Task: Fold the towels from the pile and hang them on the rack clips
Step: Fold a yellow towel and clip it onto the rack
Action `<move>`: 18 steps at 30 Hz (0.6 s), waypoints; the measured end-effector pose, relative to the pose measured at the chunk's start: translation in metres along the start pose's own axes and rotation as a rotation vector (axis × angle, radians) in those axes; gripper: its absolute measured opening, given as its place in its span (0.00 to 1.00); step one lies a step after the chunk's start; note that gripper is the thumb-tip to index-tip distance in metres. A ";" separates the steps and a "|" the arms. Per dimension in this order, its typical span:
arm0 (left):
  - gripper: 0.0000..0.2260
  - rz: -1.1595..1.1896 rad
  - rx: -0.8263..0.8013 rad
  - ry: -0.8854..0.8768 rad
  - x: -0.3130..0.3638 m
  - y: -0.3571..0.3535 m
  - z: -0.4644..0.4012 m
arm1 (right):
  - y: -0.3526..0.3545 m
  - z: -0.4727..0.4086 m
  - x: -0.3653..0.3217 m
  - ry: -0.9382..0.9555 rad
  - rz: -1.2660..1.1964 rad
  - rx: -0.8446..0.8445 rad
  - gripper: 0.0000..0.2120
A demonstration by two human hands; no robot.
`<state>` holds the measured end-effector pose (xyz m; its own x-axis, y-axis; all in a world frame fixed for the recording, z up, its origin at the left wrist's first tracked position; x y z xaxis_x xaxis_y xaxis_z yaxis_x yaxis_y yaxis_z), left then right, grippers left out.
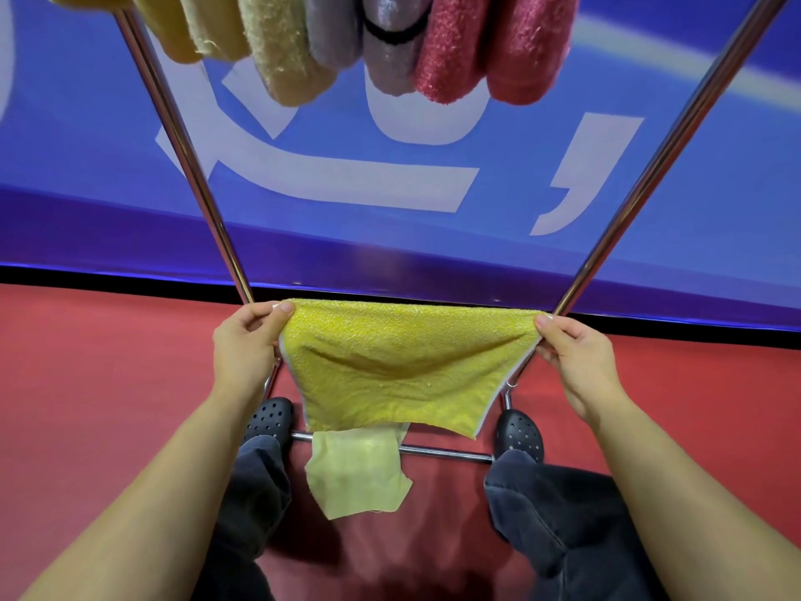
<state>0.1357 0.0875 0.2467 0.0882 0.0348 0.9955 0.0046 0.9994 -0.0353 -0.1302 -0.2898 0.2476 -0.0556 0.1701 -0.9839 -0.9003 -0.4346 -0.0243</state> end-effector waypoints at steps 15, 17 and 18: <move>0.11 0.069 0.113 0.195 -0.028 -0.022 0.020 | -0.042 0.027 0.004 -0.092 -0.030 0.055 0.08; 0.10 0.058 0.081 0.187 -0.027 -0.032 0.025 | -0.056 0.031 0.004 -0.065 -0.016 0.035 0.07; 0.09 0.056 0.065 0.189 -0.026 -0.038 0.027 | -0.063 0.033 0.003 -0.054 -0.008 0.024 0.07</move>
<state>0.1059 0.0489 0.2241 0.2717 0.0943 0.9577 -0.0691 0.9945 -0.0783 -0.0881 -0.2331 0.2517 -0.0709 0.2213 -0.9726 -0.9108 -0.4119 -0.0273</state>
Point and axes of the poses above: each hand's wrist, its own z-axis away from the middle knuckle, its own y-axis out of the back of the hand, x = y × z, the point moved 9 cm from there along -z, towards the middle knuckle, and after that the axes turned 9 degrees about x, right-handed, at the moved point
